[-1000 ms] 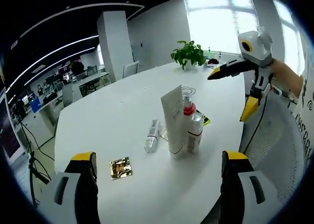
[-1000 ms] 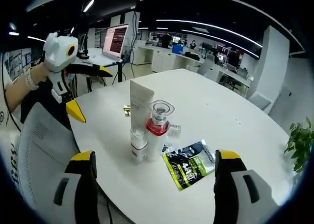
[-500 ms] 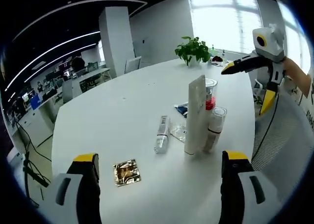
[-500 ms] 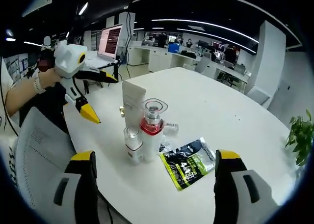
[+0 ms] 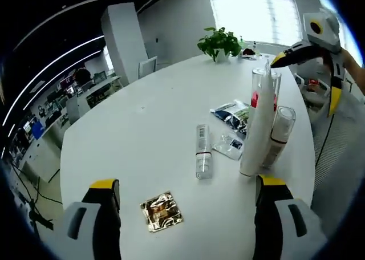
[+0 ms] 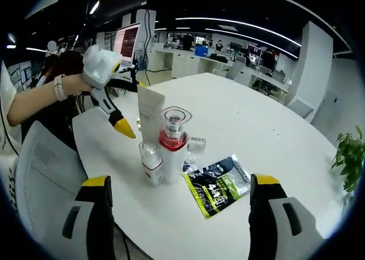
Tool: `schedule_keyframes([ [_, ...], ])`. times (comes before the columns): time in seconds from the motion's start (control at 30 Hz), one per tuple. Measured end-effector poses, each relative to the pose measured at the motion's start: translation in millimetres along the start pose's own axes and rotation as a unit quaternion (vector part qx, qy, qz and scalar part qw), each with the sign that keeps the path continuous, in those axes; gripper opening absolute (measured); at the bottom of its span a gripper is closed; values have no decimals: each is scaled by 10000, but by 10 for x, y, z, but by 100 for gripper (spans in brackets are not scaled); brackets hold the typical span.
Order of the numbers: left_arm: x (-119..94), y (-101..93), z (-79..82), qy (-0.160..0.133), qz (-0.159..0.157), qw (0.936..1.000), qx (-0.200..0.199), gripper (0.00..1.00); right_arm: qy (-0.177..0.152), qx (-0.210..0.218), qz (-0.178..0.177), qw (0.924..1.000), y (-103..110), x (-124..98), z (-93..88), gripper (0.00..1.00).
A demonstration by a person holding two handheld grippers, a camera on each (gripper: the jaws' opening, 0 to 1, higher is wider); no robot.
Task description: Arrange the skincare products in the storage area until every visible bottle or jar stands upright without overlapping.
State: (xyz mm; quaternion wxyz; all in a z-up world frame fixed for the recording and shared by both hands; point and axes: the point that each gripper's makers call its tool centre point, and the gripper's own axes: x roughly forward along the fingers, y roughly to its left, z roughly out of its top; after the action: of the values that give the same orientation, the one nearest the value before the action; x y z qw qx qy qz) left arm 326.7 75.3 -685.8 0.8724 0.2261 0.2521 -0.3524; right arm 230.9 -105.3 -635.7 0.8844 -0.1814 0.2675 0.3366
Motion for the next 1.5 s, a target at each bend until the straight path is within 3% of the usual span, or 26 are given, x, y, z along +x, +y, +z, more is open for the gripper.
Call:
schedule_keyframes([
  [0.3, 295, 16, -3, 102, 12, 9999, 42, 81, 17, -20, -127, 9999, -83, 12, -35, 100],
  [0.47, 427, -87, -15, 220, -188, 9995, -98, 69, 53, 15, -139, 9999, -98, 24, -68, 100],
  [0.67, 611, -150, -59, 268, -438, 9986, -151, 62, 89, 44, -152, 9998, -123, 33, -93, 100],
  [0.9, 707, -275, -119, 382, -628, 9973, -25, 51, 85, 83, -206, 9997, -162, 27, -108, 100],
  [1.1, 804, -314, -120, 295, -753, 9965, -222, 44, 124, 114, -195, 9997, -153, 37, -140, 100],
  [1.27, 856, -350, -172, 418, -862, 9948, -355, 40, 124, 131, -241, 9995, -182, 14, -147, 100],
  [1.5, 906, -322, -205, 443, -777, 9946, -535, 29, 184, 123, -254, 9994, -179, 6, -182, 100],
])
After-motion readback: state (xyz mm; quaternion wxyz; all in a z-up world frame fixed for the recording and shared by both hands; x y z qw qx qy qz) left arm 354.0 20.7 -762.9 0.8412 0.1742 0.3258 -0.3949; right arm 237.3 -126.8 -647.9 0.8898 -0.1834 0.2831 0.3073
